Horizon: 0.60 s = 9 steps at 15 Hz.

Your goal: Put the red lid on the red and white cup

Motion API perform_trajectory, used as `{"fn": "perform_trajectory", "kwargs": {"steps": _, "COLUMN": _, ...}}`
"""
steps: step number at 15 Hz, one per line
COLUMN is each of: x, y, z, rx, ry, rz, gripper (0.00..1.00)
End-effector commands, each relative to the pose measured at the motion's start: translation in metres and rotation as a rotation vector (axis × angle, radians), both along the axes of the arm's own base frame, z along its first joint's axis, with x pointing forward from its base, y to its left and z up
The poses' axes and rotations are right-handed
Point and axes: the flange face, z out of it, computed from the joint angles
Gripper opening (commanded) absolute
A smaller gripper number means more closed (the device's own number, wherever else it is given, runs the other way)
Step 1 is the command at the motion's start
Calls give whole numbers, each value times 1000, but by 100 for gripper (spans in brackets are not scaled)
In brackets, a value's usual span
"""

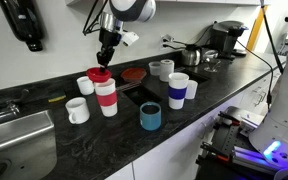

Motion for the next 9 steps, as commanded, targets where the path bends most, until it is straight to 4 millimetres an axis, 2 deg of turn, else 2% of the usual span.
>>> {"fn": "perform_trajectory", "kwargs": {"steps": 1, "x": 15, "y": -14, "z": 6, "rx": -19, "ry": -7, "rz": 2, "gripper": 4}}
{"fn": "perform_trajectory", "kwargs": {"steps": 9, "x": 12, "y": -15, "z": -5, "rx": -35, "ry": 19, "rz": -3, "gripper": 4}}
